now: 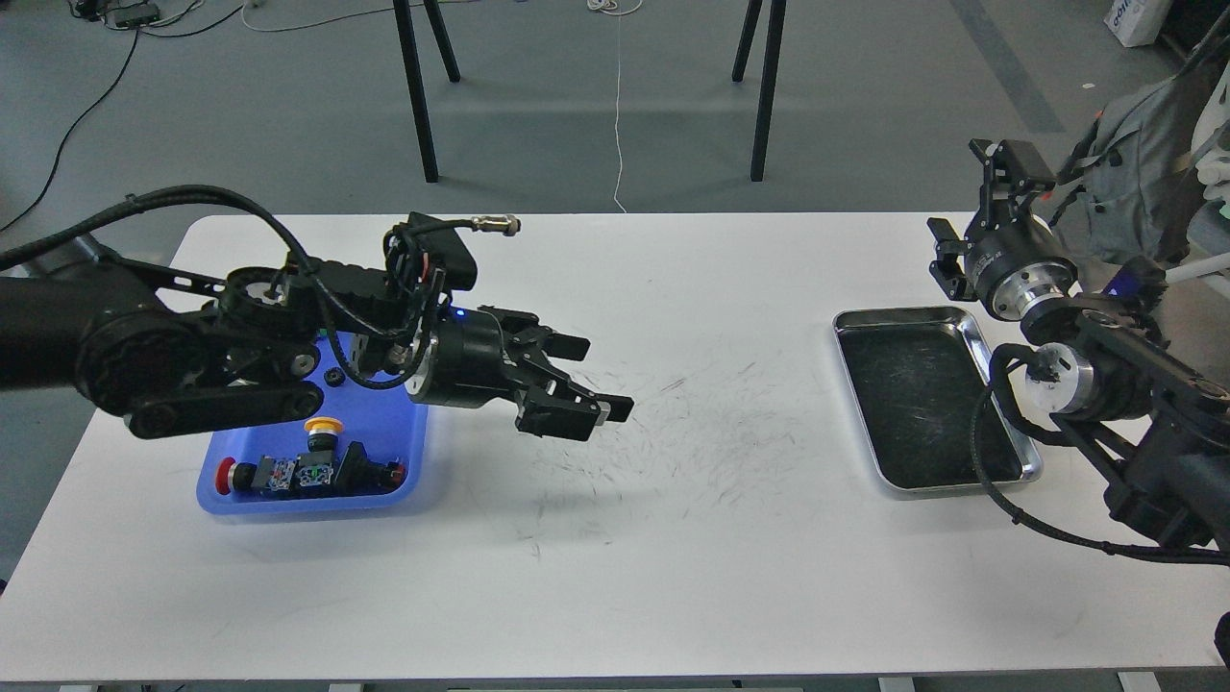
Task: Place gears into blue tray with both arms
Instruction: 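Close the left gripper on the black gear on the table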
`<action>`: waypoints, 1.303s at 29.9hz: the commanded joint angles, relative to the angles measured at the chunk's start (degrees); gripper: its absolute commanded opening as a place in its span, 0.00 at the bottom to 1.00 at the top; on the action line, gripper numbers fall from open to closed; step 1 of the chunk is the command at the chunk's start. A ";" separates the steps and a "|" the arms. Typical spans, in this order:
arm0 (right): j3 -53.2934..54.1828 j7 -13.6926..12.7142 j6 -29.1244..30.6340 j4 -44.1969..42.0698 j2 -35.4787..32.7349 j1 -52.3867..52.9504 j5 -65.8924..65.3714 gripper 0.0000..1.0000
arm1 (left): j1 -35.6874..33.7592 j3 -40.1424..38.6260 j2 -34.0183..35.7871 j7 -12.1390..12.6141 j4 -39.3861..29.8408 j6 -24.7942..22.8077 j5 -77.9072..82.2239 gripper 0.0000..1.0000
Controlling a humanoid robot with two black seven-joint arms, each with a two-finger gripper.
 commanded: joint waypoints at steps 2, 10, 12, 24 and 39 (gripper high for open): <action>0.66 0.26 -0.08 0.13 0.01 -0.98 -0.04 0.98 | 0.03 2.30 -3.81 0.00 2.20 1.87 -0.93 1.00; 0.48 0.34 0.01 -0.05 0.01 -1.33 -0.04 0.98 | -0.14 10.55 -6.54 0.00 10.37 15.32 -0.58 0.99; 0.57 0.34 -0.08 0.04 0.01 -1.33 -0.04 0.98 | -0.58 10.04 -6.54 0.00 10.13 14.18 -1.63 0.99; 0.57 0.34 -0.17 0.04 0.18 -1.33 -0.04 0.98 | 3.02 13.29 -12.43 0.00 16.54 11.62 -1.90 1.00; 0.22 0.34 -0.17 -0.05 0.10 -1.33 -0.13 0.98 | 10.66 13.99 -14.37 0.00 26.56 12.77 -1.81 0.99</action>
